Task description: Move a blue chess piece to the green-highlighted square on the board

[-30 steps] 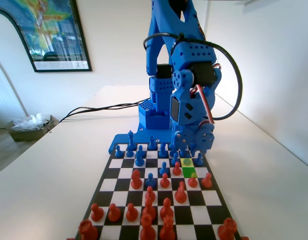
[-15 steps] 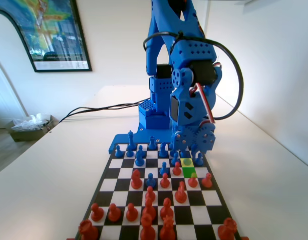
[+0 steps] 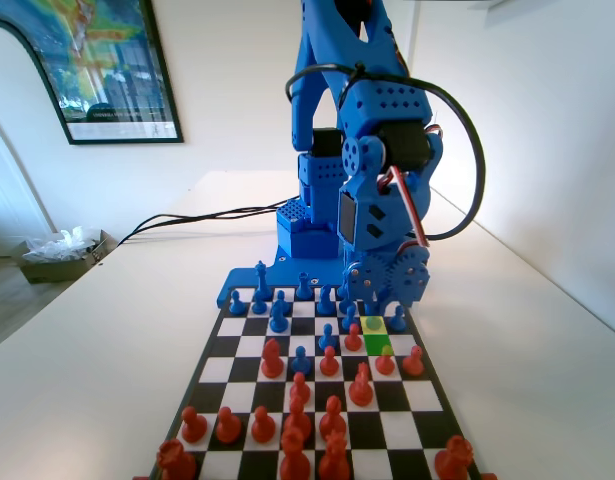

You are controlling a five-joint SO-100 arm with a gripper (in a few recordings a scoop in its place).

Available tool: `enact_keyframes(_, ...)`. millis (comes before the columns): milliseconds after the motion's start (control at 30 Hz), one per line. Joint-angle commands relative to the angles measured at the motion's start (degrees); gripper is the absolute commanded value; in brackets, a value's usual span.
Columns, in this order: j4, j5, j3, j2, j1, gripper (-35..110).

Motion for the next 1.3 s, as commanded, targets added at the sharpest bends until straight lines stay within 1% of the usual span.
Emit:
enact_keyframes(0, 4.0, 0.9, -6.5, 4.3, -1.0, 1)
enact_keyframes(233, 6.6, 2.5, -11.8, 3.4, -0.2, 1)
enact_keyframes(700, 2.5, 2.7, -14.2, -4.7, 1.4, 1)
enact_keyframes(1267, 0.5, 2.6, -15.0, -7.2, 1.6, 2)
